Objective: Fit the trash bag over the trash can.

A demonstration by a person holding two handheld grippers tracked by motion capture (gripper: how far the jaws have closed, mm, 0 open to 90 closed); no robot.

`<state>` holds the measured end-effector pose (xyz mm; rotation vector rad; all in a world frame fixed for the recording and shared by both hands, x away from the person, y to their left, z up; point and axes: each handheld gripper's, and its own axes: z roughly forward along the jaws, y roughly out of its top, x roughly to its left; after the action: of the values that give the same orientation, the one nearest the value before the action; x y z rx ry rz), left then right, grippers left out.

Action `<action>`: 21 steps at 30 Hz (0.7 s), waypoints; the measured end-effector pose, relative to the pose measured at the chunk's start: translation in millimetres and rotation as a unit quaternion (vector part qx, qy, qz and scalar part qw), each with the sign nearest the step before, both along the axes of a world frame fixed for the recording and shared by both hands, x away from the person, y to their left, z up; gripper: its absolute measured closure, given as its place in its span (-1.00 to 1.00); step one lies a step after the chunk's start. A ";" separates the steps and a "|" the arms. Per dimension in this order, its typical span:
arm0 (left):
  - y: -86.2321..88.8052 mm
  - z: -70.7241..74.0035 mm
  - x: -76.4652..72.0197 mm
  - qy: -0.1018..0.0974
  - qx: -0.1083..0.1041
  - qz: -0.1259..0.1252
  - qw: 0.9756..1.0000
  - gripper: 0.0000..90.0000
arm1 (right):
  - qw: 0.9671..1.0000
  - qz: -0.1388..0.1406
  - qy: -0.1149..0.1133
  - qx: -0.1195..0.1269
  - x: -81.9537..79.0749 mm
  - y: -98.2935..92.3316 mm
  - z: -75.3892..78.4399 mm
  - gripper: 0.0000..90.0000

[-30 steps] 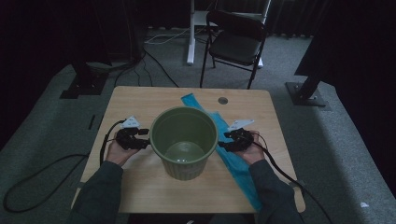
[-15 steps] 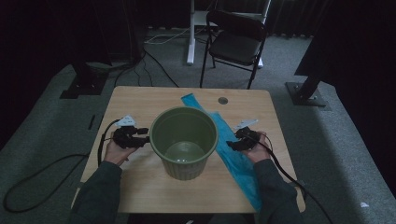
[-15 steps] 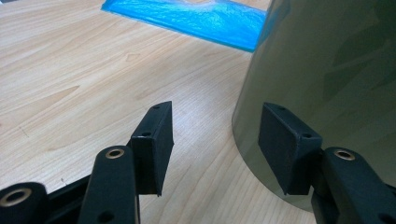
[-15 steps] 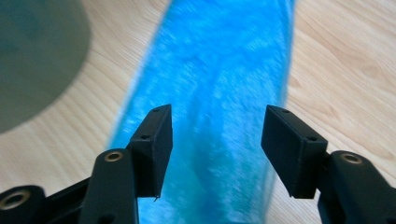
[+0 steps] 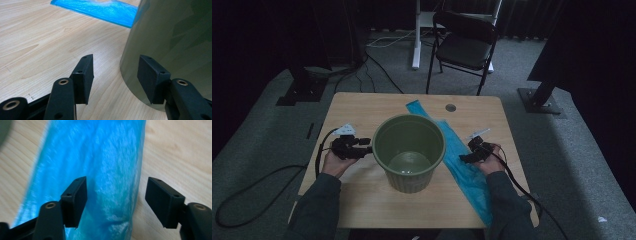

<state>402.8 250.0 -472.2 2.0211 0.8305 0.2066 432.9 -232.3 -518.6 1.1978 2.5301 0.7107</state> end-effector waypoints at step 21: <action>0.7 1.1 -2.8 0.005 -0.005 -0.004 1.000 0.02 | 0.999 0.005 0.037 0.006 -1.5 2.2 0.9 0.91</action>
<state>400.0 250.6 -471.1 2.0176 0.8282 0.1886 431.4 -230.1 -517.7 1.2387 2.5957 0.6986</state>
